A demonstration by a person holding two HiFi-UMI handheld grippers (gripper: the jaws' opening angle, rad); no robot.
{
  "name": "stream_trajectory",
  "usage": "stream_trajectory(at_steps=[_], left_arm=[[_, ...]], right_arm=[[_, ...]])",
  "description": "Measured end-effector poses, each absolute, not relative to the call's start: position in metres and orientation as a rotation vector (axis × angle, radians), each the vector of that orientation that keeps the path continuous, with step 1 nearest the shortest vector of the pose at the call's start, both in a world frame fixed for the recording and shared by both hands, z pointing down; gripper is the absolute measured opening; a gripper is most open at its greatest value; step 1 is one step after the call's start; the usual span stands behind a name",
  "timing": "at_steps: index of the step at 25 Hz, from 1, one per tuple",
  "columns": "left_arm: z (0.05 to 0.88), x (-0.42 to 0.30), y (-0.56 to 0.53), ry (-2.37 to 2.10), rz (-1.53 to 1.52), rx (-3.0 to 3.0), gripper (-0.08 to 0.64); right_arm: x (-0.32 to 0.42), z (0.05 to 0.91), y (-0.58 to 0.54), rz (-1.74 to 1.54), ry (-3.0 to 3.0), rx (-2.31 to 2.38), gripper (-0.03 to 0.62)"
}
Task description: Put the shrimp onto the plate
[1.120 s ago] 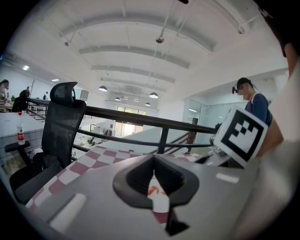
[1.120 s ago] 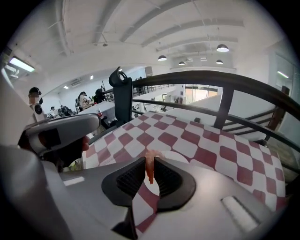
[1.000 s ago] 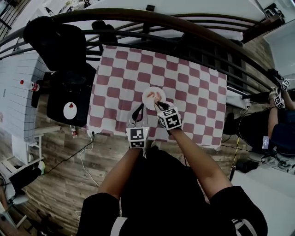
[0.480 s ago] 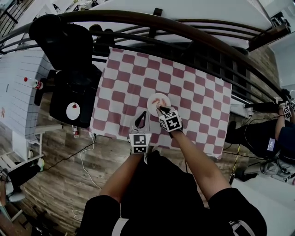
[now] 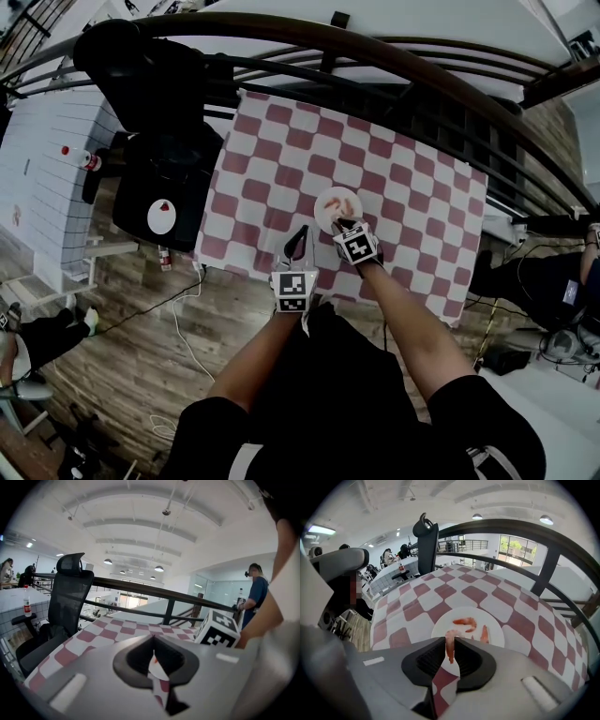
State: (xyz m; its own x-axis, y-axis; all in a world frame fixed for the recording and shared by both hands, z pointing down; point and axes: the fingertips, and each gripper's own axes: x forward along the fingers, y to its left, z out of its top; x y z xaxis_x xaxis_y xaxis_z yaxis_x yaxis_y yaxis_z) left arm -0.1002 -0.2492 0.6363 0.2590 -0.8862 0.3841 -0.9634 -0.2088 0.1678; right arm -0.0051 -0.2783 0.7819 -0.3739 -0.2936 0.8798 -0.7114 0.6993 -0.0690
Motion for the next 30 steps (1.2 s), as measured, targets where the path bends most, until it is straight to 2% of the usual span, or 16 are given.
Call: stream_trajectory(at_steps=[30], left_arm=[[0.645,-0.112,-0.226,-1.693,0.37,2.142,0.009]], right_arm=[[-0.012,0.795,-0.283,0.65,-1.951,0.842,0.083]])
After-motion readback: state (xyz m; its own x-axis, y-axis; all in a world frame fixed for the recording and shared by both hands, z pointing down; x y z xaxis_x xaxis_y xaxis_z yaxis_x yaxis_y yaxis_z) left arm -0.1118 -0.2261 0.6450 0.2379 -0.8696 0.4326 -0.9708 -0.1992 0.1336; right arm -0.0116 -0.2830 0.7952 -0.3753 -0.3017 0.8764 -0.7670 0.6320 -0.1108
